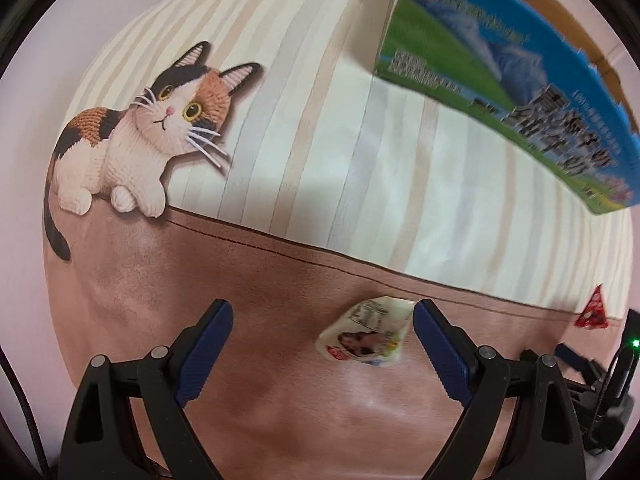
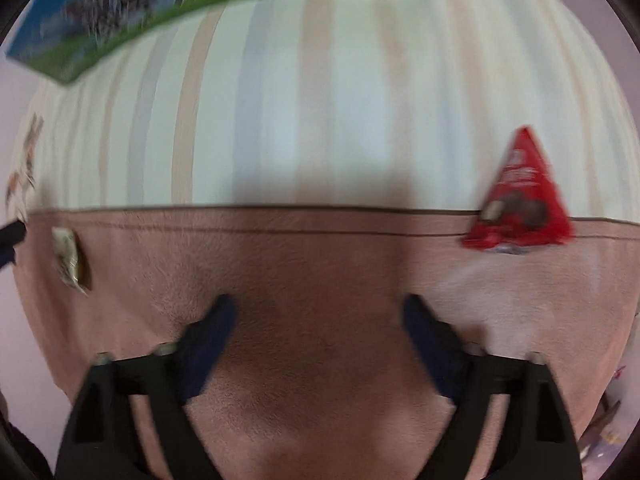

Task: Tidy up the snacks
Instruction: 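Lower the right tool toward the small red packet while the left approaches the white packet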

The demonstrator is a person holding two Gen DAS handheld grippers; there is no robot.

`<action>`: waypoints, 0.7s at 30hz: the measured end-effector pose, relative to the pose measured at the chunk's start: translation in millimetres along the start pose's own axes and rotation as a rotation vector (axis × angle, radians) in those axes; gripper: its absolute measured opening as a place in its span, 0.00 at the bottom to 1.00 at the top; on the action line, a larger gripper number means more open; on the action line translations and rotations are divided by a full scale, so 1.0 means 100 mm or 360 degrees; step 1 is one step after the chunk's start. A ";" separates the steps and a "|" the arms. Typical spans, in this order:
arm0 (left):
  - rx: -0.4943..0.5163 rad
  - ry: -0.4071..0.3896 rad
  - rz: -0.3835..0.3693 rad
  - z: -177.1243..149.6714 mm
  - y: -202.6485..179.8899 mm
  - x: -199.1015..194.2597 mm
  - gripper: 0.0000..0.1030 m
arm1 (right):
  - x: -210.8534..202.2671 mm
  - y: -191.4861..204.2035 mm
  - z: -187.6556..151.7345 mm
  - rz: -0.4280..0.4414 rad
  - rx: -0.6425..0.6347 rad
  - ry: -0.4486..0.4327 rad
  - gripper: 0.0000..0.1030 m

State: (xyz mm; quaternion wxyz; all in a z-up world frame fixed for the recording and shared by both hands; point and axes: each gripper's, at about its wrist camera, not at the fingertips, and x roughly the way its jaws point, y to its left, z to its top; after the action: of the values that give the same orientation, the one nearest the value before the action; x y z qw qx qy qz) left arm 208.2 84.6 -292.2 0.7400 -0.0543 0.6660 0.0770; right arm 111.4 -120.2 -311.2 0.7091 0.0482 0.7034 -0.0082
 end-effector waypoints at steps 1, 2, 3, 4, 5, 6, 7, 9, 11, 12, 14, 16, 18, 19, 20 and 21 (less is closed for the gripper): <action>0.0008 0.0025 -0.0007 0.00 0.00 0.05 0.90 | 0.07 0.08 0.02 -0.0041 -0.0054 0.0032 1.00; 0.0008 0.0045 -0.0016 0.01 -0.02 0.09 0.90 | 0.15 0.16 0.04 -0.0124 -0.0101 0.0063 1.00; 0.0002 0.0063 -0.0024 0.00 -0.01 0.13 0.90 | 0.21 0.20 0.06 -0.0176 -0.0124 0.0077 1.00; -0.0002 0.0080 -0.0030 -0.02 0.00 0.16 0.90 | 0.26 0.21 0.08 -0.0203 -0.0121 0.0082 1.00; -0.0006 0.0095 -0.0034 -0.03 0.01 0.19 0.90 | 0.29 0.21 0.10 -0.0203 -0.0104 0.0083 1.00; -0.0007 0.0104 -0.0034 -0.06 0.02 0.21 0.90 | 0.33 0.19 0.12 -0.0198 -0.0086 0.0079 1.00; -0.0006 0.0112 -0.0034 -0.10 0.05 0.23 0.90 | 0.36 0.19 0.13 -0.0194 -0.0078 0.0073 1.00; -0.0004 0.0125 -0.0036 -0.14 0.06 0.24 0.90 | 0.40 0.18 0.16 -0.0187 -0.0061 0.0052 1.00; -0.0009 0.0151 -0.0051 -0.18 0.08 0.28 0.90 | 0.43 0.17 0.13 -0.0178 -0.0049 0.0050 1.00; -0.0015 0.0164 -0.0063 -0.18 0.10 0.30 0.90 | 0.41 0.17 0.13 -0.0174 -0.0053 0.0054 1.00; -0.0021 0.0175 -0.0085 -0.18 0.13 0.32 0.90 | 0.30 0.14 0.12 -0.0146 -0.0047 0.0055 0.98; -0.0014 0.0174 -0.0102 -0.17 0.16 0.32 0.90 | 0.06 0.08 0.07 -0.0012 0.0002 0.0031 0.85; -0.0009 0.0155 -0.0127 -0.14 0.13 0.26 0.90 | -0.21 -0.04 0.03 0.0102 0.0099 -0.0020 0.83; -0.0007 0.0145 -0.0134 -0.12 0.13 0.23 0.90 | -0.39 -0.15 -0.02 0.0138 0.0160 -0.0082 0.83; -0.0006 0.0137 -0.0144 -0.09 0.13 0.21 0.90 | -0.56 -0.25 -0.02 0.0152 0.0215 -0.0139 0.83; -0.0008 0.0130 -0.0153 -0.12 0.11 0.19 0.90 | -0.71 -0.39 -0.01 0.0149 0.0284 -0.0192 0.84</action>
State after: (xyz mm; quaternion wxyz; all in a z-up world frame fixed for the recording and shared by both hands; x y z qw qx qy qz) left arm 196.2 93.6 -312.3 0.7149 -0.0910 0.6921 0.0407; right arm 106.5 -162.7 -242.2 0.7427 0.1433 0.6528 -0.0407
